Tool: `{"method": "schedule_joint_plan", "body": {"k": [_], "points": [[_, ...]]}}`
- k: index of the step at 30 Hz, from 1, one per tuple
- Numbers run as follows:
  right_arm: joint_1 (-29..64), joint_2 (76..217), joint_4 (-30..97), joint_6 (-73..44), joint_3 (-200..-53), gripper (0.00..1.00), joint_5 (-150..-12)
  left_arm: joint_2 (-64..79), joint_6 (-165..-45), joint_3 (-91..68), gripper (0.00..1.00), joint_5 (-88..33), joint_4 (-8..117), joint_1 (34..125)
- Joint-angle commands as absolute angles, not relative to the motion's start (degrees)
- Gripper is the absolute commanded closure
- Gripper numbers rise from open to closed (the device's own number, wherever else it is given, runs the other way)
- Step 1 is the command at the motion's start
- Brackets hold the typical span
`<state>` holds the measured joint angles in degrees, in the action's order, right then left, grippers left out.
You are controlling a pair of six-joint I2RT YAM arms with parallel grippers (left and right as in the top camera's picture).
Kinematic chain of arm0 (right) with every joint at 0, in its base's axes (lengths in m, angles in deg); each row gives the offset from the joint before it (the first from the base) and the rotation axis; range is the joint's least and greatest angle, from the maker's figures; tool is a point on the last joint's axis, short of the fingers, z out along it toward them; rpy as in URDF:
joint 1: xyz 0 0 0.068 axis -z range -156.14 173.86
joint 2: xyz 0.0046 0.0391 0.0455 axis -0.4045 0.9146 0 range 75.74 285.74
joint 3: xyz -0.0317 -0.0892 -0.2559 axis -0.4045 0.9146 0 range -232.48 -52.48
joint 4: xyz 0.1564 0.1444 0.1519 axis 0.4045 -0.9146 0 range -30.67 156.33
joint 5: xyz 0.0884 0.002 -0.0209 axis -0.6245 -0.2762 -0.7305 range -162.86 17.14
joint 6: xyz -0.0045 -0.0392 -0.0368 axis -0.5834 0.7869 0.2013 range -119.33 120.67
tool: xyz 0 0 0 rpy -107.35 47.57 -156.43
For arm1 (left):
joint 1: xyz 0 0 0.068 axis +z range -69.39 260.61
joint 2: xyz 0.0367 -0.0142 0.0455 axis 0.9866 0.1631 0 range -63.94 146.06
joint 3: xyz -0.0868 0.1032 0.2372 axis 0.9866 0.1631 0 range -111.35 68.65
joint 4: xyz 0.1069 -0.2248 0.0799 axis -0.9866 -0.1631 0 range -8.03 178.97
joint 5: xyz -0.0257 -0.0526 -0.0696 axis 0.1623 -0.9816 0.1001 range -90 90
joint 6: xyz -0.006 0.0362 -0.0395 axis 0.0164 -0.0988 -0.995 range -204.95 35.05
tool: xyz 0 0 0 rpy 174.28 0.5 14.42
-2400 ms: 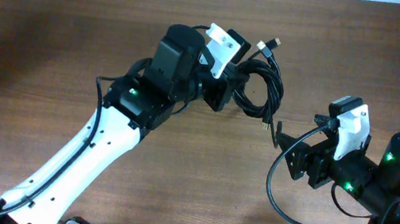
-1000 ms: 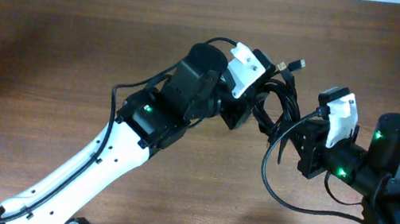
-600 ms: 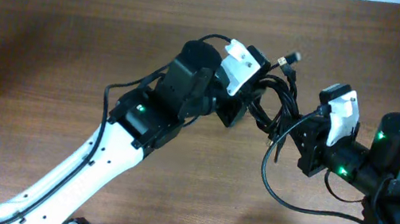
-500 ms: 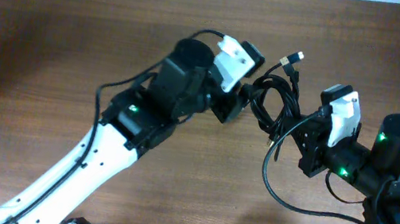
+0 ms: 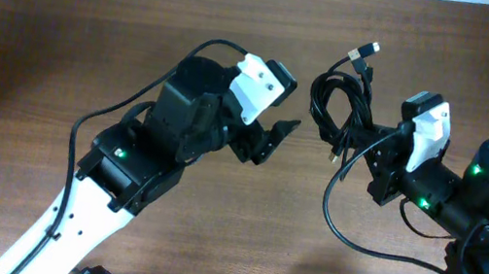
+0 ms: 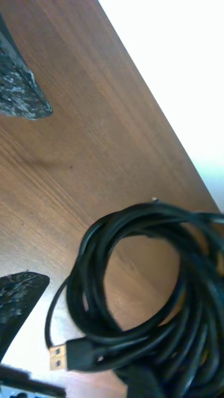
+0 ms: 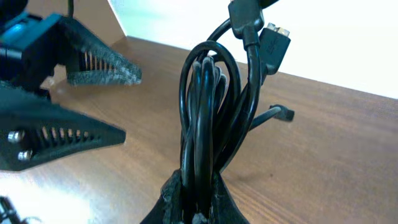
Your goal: Untangle cables
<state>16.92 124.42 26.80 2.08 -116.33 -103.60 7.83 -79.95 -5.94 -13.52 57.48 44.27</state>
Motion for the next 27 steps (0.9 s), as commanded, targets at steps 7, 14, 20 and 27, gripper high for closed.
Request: {"method": "schedule_joint_plan", "body": {"k": [7,14,20,27], "points": [[17.2,123.5,33.4,-0.5,-117.2,0.96,-114.0,6.8,-78.8,-6.9,0.18,-20.2,58.9,44.9],[17.2,123.5,33.4,-0.4,-117.2,0.96,-116.5,6.8,-71.1,-6.9,0.19,-35.5,60.2,47.6],[17.2,123.5,33.6,1.9,-117.2,0.96,-121.4,6.8,-69.3,-6.9,0.18,-38.2,60.3,47.8],[17.2,123.5,33.6,1.9,-117.2,0.96,-124.0,6.8,-68.7,-6.9,0.12,-31.5,62.4,48.1]]}}
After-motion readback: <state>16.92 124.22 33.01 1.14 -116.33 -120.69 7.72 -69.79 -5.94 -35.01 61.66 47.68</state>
